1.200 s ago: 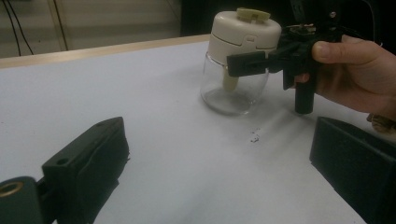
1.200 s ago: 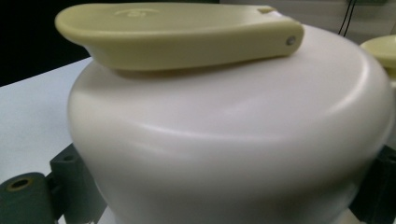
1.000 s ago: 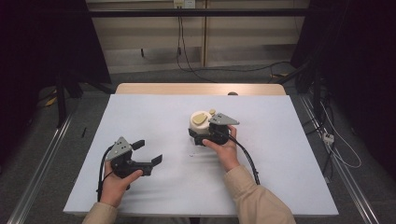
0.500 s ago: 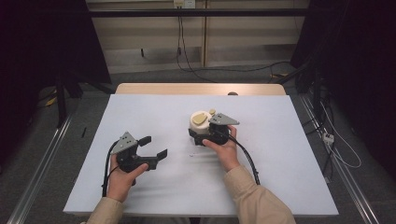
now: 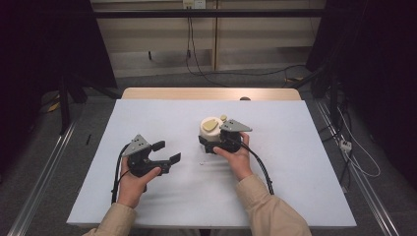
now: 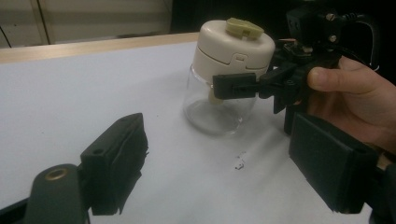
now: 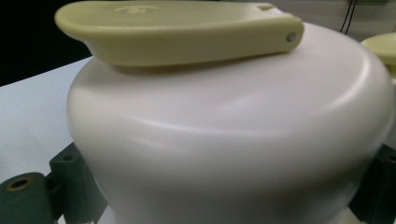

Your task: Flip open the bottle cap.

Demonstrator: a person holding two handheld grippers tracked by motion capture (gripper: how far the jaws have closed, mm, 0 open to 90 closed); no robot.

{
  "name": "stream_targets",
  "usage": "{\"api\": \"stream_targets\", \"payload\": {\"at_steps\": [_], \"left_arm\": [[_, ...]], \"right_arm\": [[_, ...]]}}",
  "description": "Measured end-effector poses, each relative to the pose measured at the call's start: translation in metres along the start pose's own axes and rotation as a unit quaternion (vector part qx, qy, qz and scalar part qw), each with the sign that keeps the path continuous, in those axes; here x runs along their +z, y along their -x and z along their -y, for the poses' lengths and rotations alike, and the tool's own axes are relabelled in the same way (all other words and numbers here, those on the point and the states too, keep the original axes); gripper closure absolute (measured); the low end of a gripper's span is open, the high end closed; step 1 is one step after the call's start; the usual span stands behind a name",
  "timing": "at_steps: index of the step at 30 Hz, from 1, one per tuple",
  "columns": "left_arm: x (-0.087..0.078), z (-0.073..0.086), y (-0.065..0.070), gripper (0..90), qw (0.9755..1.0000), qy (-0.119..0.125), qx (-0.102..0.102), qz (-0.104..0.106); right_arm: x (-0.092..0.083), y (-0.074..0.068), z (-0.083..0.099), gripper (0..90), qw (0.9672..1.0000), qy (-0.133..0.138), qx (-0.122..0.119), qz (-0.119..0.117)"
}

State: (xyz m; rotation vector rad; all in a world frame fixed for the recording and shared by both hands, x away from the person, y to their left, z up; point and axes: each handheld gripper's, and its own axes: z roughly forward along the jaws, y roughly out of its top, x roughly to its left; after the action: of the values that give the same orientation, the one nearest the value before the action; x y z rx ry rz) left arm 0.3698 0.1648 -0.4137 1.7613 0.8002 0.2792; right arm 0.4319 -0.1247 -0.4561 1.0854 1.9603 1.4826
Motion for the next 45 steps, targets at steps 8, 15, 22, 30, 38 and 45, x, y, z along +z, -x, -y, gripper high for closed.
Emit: {"api": "stream_targets", "payload": {"at_steps": [8,15,22,30,38,45], "left_arm": [[0.012,-0.007,0.002,26.8,0.9999,-0.01,0.0,0.008],[0.025,-0.017,0.006,36.3,0.9998,-0.016,0.0,0.011],[0.035,-0.026,0.008,47.9,0.9995,-0.022,-0.007,0.019],[0.043,-0.032,0.008,63.8,0.999,-0.034,-0.014,0.026],[0.052,-0.037,0.008,74.7,0.9985,-0.045,-0.012,0.029],[0.058,-0.042,0.008,81.3,0.9979,-0.054,-0.015,0.033]], "right_arm": [[0.0,0.0,0.0,6.4,1.0,0.0,0.002,-0.001],[0.0,0.0,0.0,6.4,1.0,-0.002,0.001,-0.001],[0.0,0.0,0.0,6.4,1.0,-0.002,0.002,-0.002],[0.0,0.0,0.0,6.4,1.0,-0.002,0.001,-0.002],[0.0,0.0,0.0,6.3,1.0,-0.002,0.002,-0.002],[0.0,0.0,0.0,6.3,1.0,-0.002,0.002,-0.003]]}}
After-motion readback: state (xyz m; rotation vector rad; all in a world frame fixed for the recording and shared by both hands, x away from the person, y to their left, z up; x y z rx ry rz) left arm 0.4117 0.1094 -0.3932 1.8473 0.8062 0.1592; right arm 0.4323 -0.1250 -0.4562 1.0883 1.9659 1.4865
